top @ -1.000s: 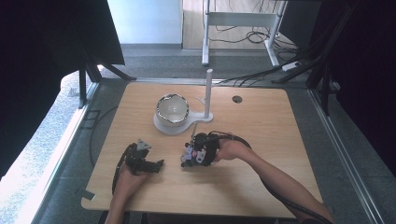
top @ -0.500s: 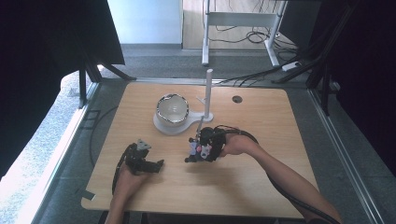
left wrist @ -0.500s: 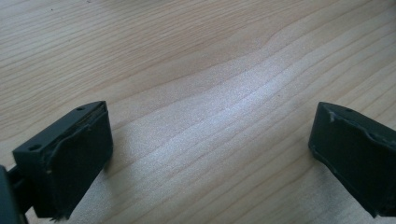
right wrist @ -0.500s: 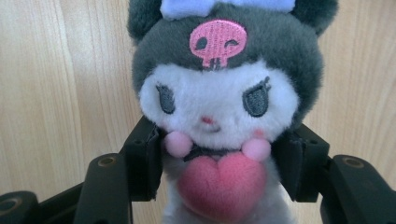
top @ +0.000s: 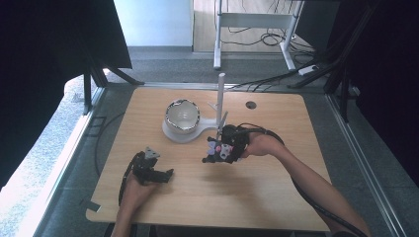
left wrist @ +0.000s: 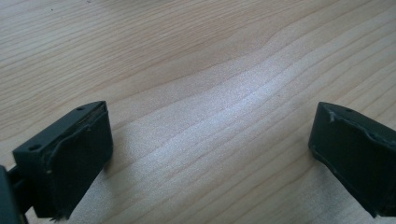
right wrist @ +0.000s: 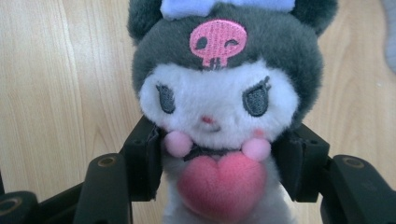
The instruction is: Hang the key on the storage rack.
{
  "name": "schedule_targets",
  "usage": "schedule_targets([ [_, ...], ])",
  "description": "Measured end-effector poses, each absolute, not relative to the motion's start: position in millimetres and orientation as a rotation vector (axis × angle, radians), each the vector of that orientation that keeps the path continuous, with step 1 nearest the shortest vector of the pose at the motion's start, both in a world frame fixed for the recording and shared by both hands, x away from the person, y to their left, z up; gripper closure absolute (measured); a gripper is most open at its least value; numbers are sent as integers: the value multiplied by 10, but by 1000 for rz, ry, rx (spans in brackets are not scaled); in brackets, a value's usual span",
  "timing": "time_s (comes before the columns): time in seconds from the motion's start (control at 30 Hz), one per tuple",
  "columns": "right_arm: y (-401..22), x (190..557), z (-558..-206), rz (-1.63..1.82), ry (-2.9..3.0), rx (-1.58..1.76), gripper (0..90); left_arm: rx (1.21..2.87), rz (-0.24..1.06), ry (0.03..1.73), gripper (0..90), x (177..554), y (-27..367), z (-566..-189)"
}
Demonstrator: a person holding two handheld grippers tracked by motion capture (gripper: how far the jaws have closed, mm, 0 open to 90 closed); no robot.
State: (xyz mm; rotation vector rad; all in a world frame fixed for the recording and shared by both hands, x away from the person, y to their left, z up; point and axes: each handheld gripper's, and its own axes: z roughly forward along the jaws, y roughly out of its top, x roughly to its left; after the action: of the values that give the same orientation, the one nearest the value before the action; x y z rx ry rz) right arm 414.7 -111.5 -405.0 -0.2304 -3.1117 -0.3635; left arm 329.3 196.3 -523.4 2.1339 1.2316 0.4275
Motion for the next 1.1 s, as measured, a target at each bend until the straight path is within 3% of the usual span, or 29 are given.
schedule_targets([
  [1.1, -1705, 4600, -3456, -405, -3153, -503, 408, 2136, 424, 1232, 0, 3299, 1963, -5232],
])
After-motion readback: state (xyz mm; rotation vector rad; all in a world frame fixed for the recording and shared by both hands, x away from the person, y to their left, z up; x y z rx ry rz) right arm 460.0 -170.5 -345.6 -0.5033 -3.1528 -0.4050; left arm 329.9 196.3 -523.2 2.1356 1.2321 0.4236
